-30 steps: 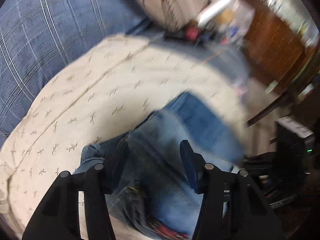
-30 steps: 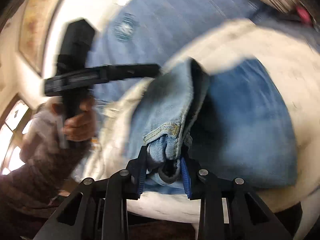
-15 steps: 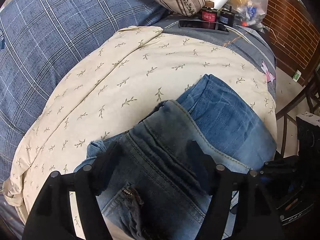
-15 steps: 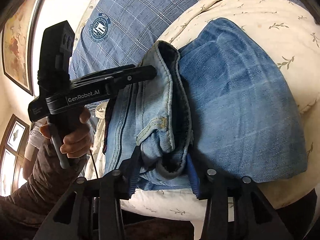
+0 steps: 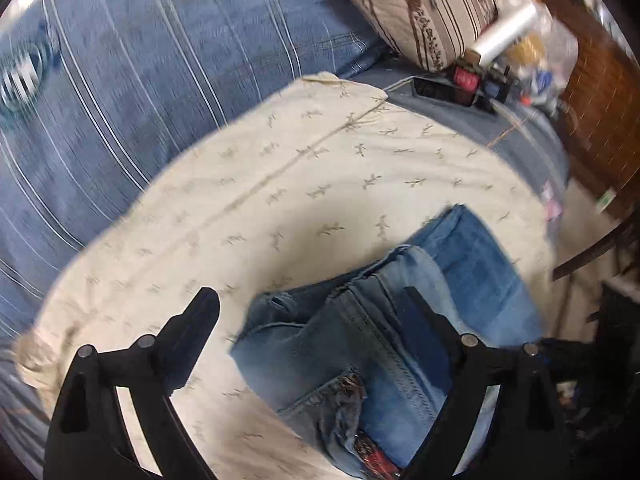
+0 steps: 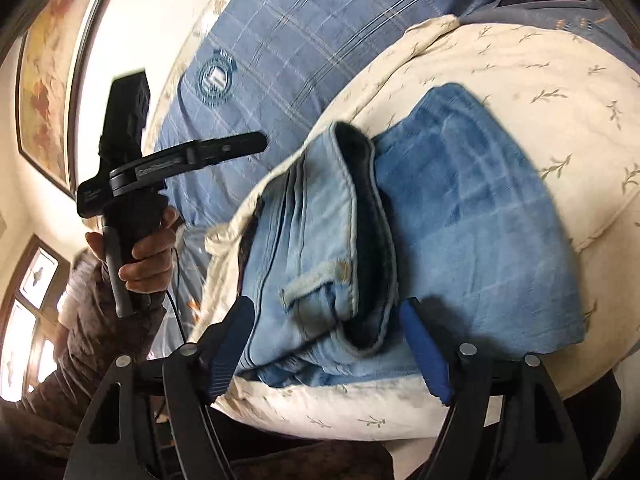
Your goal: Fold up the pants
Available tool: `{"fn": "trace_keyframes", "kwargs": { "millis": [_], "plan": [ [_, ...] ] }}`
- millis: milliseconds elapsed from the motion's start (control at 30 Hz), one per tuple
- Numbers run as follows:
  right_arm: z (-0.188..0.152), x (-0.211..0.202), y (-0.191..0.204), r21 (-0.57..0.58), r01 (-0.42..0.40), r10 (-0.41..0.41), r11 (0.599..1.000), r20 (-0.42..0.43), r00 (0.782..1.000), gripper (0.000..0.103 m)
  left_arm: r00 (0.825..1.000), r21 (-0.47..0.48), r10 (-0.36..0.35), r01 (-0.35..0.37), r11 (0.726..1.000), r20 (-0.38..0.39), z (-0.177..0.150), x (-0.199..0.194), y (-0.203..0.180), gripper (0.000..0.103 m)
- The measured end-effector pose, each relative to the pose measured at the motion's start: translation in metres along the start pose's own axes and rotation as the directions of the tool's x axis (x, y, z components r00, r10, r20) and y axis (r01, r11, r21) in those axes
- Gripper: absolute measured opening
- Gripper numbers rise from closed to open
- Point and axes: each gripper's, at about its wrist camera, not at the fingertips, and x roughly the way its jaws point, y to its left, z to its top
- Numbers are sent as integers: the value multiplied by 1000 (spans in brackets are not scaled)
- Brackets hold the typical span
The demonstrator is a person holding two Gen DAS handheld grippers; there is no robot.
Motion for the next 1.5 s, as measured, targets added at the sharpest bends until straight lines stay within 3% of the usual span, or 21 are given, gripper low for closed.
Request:
{"fn": "trace_keyframes", "kwargs": {
  "millis": [100,300,400,467,500,567,600,633,667,733,833,933,1033,1167,1267,1333,1367,1400,1433,1500],
  "plan": [
    [0,8,-2,12,3,-3,1000,-19,1000,78,998,1,-13,13,1000,-54,0,12,0,91],
    [1,24,6,-19,-4,3,1000,-57,998,82,988,197,93,-68,978,-125,-8,44,-28,91],
    [0,27,6,-25,-10,9,1000,-59,998,82,977,191,12,30,981,-215,-15,65,-27,92],
    [0,29,3,-18,-6,5,1000,-63,998,82,978,206,22,22,978,-208,-20,71,-28,99],
    [-1,30,2,-23,5,-7,1000,-62,998,78,981,200,19,20,980,-193,-22,71,-26,103],
    [0,33,3,-47,41,-44,998,-67,997,54,985,181,-7,39,983,-171,-24,69,-21,102],
    [1,34,4,-52,28,-32,998,-71,997,38,988,179,-27,55,982,-154,-27,65,-20,94],
    [2,31,7,-61,17,-20,998,-58,998,35,987,177,-62,88,980,-149,-29,60,-21,73],
    [2,27,12,-79,5,-8,997,-45,999,34,985,177,-89,114,977,-145,-31,55,-24,66],
    [5,14,22,-105,-32,31,994,-6,999,29,993,215,-71,89,973,-92,-33,37,-35,52],
    [7,-9,30,-124,-57,63,991,45,997,28,994,217,-104,108,970,-31,-23,9,-43,44],
    [7,-26,28,-135,-46,58,990,87,994,28,988,207,-150,140,968,31,-7,-9,-55,44],
    [7,-31,-1,-58,13,-7,998,101,995,28,990,214,-139,135,967,4,2,13,-75,44],
    [-2,-9,-30,8,67,-67,998,41,997,32,999,230,-4,12,973,-36,0,50,-92,52],
    [-4,-12,-32,23,13,-13,1000,29,999,42,999,234,-2,15,972,-55,2,40,-87,52],
    [-3,-21,-31,25,-28,27,999,40,999,62,998,267,-31,42,963,-47,7,20,-81,55],
    [-4,-26,-34,29,-44,43,999,44,998,67,998,289,-43,52,956,-40,10,11,-78,60],
    [-5,-29,-35,38,-66,64,997,57,996,74,998,317,-48,56,947,-31,11,2,-76,84],
    [-6,-32,-38,53,-89,85,995,70,994,77,999,345,-45,51,937,-23,12,-3,-74,99],
    [-6,-30,-42,83,-112,106,990,76,991,77,999,391,-8,21,920,-36,15,2,-72,102]
  ]
}}
